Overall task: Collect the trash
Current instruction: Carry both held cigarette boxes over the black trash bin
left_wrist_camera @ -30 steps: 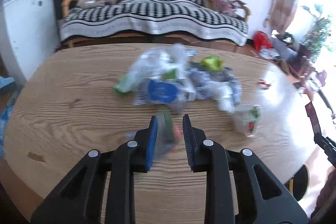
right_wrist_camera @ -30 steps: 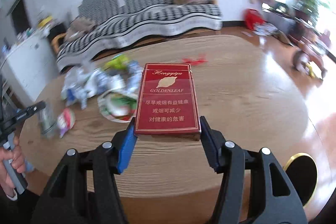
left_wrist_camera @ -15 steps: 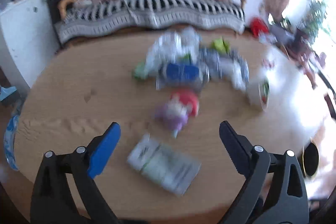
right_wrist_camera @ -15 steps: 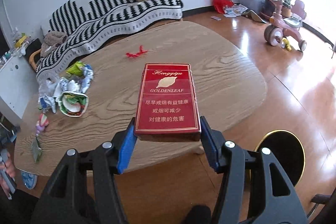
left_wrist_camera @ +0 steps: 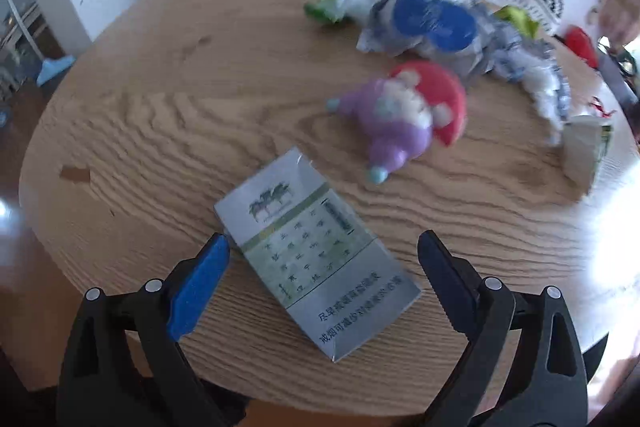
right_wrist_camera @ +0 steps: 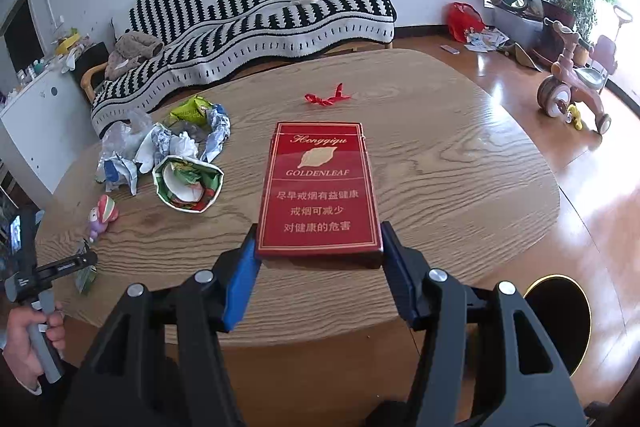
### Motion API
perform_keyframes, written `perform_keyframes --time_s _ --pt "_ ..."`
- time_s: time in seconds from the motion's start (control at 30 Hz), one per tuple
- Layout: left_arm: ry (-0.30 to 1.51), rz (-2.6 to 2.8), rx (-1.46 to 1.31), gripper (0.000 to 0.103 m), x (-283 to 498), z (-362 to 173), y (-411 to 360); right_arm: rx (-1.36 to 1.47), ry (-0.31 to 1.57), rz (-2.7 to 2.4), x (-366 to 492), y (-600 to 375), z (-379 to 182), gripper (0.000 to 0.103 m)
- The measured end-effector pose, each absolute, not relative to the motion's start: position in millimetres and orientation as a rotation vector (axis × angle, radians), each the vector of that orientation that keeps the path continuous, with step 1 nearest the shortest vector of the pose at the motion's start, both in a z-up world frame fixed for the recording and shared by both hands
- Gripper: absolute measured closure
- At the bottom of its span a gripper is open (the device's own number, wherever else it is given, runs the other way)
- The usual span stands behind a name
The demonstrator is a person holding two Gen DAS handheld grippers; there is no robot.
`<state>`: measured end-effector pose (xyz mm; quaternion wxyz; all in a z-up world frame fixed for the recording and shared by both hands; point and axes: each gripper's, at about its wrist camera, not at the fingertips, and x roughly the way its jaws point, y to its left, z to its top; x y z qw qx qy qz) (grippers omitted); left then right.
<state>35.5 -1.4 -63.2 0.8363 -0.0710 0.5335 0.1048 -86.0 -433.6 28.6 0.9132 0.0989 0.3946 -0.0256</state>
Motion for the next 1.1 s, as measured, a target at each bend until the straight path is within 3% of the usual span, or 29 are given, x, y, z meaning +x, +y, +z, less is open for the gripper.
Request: perform_keyframes --time_s 0.1,0.13,0.17,0.23,0.53,0.87,1.1 --pt "1.118 0.246 -0.157 0.012 36 -66 -2 0.212 0.810 -0.050 -85 -438 27 0.046" --pt "1.110 0.251 -0.141 0.022 36 -66 -5 0.219 0.809 -0.052 -85 -440 26 0.046" --pt "1.091 0.251 -0.128 0.041 36 -64 -8 0.228 0.809 -0.052 -85 -443 26 0.046" --pt "1.084 0.223 -0.129 0.045 36 -60 -15 0.235 0.801 -0.054 -86 -447 27 0.046" --pt "0.961 0.042 0.000 0.047 12 -19 -87 0.272 0.783 -0.133 -107 -491 26 0.046" --pt "0.853 -0.451 0.116 0.047 -10 15 -308 0.384 0.773 -0.371 -173 -603 9 0.046" --pt "0.912 -0.849 0.172 0.047 -75 -23 -488 0.533 0.788 -0.546 -230 -693 -15 0.046"
